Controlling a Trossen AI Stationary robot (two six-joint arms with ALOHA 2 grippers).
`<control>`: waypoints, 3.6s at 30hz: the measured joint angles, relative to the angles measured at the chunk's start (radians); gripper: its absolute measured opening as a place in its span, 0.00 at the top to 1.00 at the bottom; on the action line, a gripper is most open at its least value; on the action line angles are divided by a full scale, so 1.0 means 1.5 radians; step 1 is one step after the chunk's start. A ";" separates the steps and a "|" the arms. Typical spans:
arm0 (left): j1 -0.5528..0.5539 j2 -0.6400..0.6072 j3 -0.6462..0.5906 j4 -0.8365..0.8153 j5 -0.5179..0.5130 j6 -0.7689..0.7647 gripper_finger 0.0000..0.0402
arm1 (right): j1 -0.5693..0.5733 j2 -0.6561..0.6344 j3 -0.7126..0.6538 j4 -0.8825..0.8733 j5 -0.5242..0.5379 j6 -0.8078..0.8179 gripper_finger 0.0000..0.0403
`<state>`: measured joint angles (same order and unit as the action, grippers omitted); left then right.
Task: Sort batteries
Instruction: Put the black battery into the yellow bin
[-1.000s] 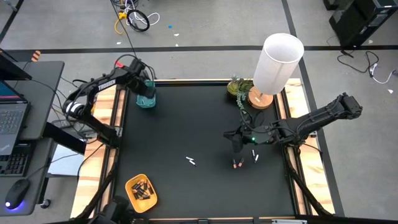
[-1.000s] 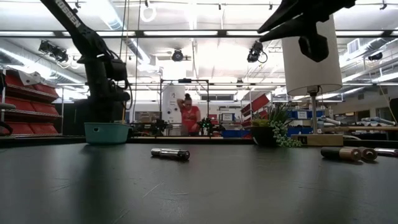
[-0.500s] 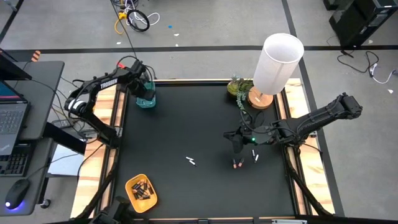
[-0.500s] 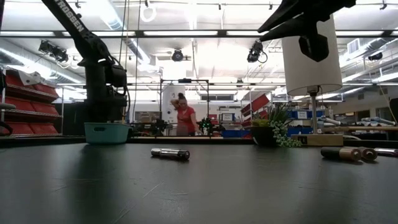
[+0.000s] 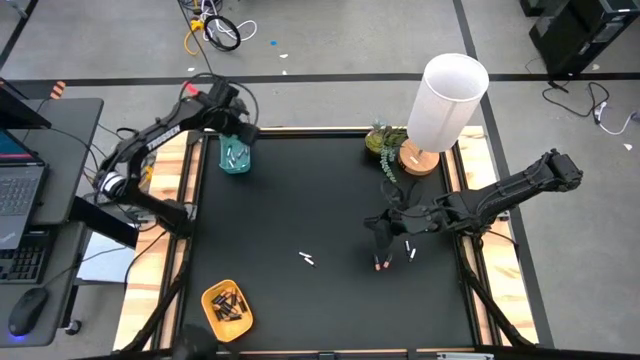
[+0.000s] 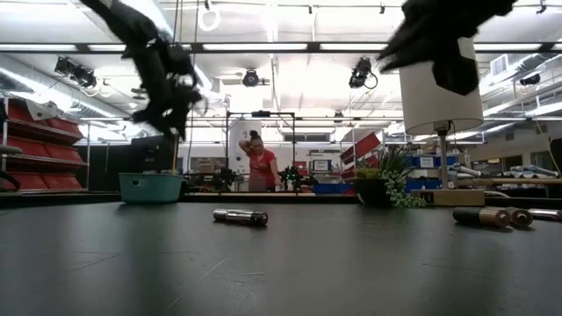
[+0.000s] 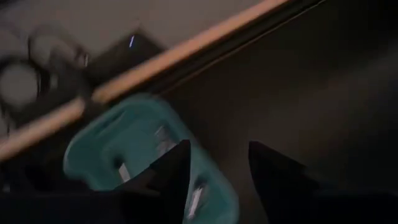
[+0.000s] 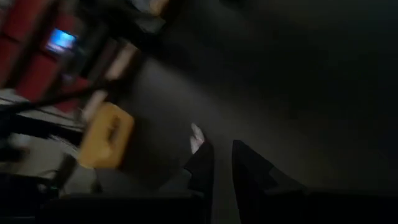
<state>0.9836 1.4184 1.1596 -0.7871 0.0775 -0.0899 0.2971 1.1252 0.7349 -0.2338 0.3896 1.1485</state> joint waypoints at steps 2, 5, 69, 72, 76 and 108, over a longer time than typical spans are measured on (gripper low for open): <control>-0.045 -0.013 0.015 0.007 -0.010 -0.017 0.57 | 0.009 0.000 0.000 -0.059 -0.022 0.042 0.89; -0.118 -0.018 0.025 0.022 -0.014 -0.069 0.59 | 0.035 -0.004 0.000 -0.150 -0.063 0.089 0.89; -0.679 0.063 0.024 0.284 -0.237 -0.520 0.60 | 0.125 0.297 0.000 -0.053 -0.116 -0.529 0.25; -0.680 0.063 0.024 0.283 -0.236 -0.519 0.60 | 0.125 0.296 0.000 -0.050 -0.109 -0.526 0.24; -0.679 0.063 0.024 0.281 -0.236 -0.519 0.60 | 0.124 0.296 0.000 -0.054 -0.111 -0.524 0.24; -0.680 0.063 0.024 0.281 -0.225 -0.517 0.60 | 0.127 0.294 -0.051 -0.026 -0.164 -0.504 0.51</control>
<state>-0.0357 1.5131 1.1961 -0.3653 -0.2604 -0.8651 0.4873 1.5669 0.6582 -0.2722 0.1432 0.3924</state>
